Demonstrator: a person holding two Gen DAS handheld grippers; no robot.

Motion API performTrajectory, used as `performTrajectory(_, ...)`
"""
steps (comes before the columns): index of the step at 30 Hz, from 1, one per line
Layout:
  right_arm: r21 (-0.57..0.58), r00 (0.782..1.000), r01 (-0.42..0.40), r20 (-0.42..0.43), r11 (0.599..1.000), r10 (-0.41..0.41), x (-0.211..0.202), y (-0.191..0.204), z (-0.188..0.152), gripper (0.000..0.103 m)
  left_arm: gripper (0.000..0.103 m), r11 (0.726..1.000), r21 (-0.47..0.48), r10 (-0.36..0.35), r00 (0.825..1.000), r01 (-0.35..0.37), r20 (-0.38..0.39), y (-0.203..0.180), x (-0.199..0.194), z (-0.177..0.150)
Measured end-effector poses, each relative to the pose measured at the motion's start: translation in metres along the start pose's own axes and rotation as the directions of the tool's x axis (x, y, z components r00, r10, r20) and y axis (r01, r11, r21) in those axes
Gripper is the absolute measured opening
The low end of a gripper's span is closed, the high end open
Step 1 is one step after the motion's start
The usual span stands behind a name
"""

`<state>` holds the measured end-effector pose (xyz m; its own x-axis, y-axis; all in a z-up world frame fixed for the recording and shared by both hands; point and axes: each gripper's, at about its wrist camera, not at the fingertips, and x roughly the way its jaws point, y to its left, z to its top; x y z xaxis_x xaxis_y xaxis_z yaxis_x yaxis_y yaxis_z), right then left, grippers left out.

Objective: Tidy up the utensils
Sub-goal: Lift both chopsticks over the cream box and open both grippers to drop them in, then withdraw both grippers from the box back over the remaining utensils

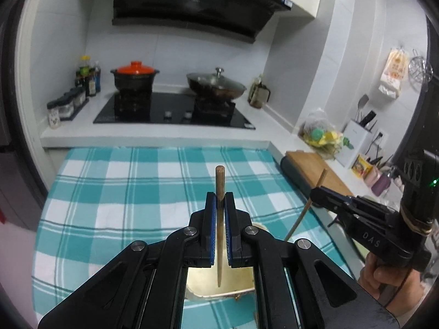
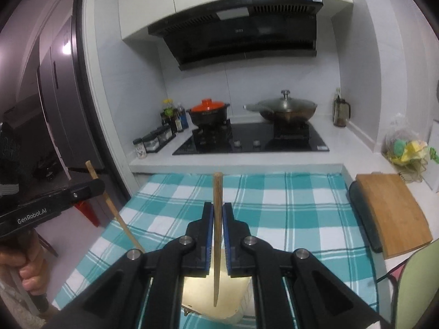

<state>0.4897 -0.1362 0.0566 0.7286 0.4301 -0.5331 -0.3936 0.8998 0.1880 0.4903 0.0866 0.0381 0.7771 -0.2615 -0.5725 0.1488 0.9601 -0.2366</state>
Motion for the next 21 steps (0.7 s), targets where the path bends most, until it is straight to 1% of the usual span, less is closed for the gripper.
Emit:
performTrajectory(2,0.014,0.998,-0.004,-0.065,1.000,0.005,0.024,-0.006,-0.012,0.007,0.004,1.000,0.004,0.003,0.998,-0.003,-0.066,0.000,0.027,-0.009)
performTrajectory(6,0.043,0.986,-0.011,-0.166,0.999,0.018,0.060,-0.018,-0.038,0.007,0.005,1.000,0.008,0.019,0.989,-0.018,-0.145,0.000,0.061,-0.028)
performTrajectory(7,0.048,0.982,-0.015,-0.186,0.999,0.023,0.067,-0.020,-0.043,0.007,0.006,1.000,0.011,0.026,0.987,-0.024,-0.161,-0.001,0.067,-0.032)
performTrajectory(8,0.055,0.979,-0.023,-0.203,0.998,0.034,0.073,-0.022,-0.048,0.010,0.011,0.999,0.013,0.035,0.985,-0.033,-0.168,-0.001,0.070,-0.035)
performTrajectory(9,0.057,0.976,-0.031,-0.215,0.998,0.043,0.077,-0.021,-0.052,0.012,0.032,0.999,0.011,0.031,0.984,-0.030,-0.176,-0.001,0.071,-0.038)
performTrajectory(10,0.054,0.972,-0.033,-0.231,0.998,0.044,0.081,-0.021,-0.054,0.018,0.066,1.000,0.004,0.025,0.984,-0.025,-0.178,-0.001,0.069,-0.042)
performTrajectory(11,0.054,0.970,-0.029,-0.239,0.998,0.041,0.082,-0.020,-0.057,0.042,0.079,1.000,-0.004,0.027,0.986,-0.028,-0.164,0.001,0.064,-0.044)
performTrajectory(12,0.059,0.972,-0.024,-0.234,0.998,0.037,0.080,-0.021,-0.059,0.059,0.092,0.999,-0.008,0.038,0.990,-0.040,-0.134,0.003,0.057,-0.047)
performTrajectory(13,0.063,0.976,-0.024,-0.216,0.998,0.037,0.075,-0.022,-0.060,0.060,0.095,0.999,-0.007,0.053,0.994,-0.054,-0.101,0.003,0.047,-0.051)
performTrajectory(14,0.061,0.979,-0.023,-0.201,0.998,0.035,0.069,-0.022,-0.061,0.060,0.095,0.998,-0.002,0.065,0.994,-0.065,-0.085,0.004,0.039,-0.055)
performTrajectory(16,0.047,0.983,-0.016,-0.180,0.999,0.024,0.056,-0.023,-0.062,0.060,0.095,0.997,0.011,0.071,0.994,-0.070,-0.087,0.006,0.025,-0.064)
performTrajectory(18,0.030,0.989,0.007,-0.151,1.000,-0.002,0.037,-0.025,-0.068,0.060,0.096,0.996,0.026,0.085,0.993,-0.084,-0.083,0.007,0.009,-0.076)
performTrajectory(21,-0.002,0.991,0.035,-0.131,0.999,-0.035,0.011,-0.024,-0.082,0.060,0.099,0.991,0.056,0.127,0.991,-0.125,-0.045,0.004,-0.020,-0.104)
